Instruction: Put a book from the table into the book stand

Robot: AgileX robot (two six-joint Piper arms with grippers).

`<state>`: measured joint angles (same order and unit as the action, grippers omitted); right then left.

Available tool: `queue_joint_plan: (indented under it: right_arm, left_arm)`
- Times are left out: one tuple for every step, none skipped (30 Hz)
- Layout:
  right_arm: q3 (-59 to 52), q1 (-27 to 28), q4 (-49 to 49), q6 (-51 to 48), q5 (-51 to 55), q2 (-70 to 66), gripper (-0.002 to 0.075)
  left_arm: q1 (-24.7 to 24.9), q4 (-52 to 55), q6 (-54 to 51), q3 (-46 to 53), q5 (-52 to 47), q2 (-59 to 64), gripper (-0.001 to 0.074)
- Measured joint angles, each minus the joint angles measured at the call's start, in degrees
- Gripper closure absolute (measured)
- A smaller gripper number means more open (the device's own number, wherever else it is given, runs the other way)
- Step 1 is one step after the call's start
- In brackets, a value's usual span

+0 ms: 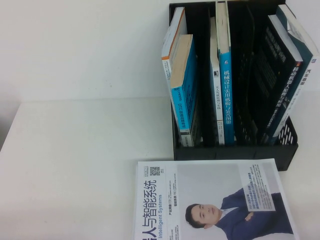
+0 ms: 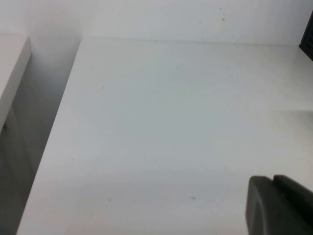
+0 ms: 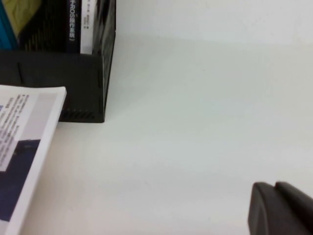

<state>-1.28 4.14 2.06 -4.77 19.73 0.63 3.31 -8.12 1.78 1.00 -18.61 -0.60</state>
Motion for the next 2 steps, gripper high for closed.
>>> queue_joint_plan:
  right_arm:
    - [0.00, 0.00, 0.09, 0.00, 0.00, 0.00, 0.0718]
    - [0.00, -0.16, 0.31, 0.00, 0.00, 0.00, 0.0718]
  left_arm:
    - [0.00, 0.00, 0.00, 0.00, 0.00, 0.00, 0.0737]
    - [0.00, 0.00, 0.00, 0.00, 0.00, 0.00, 0.0737]
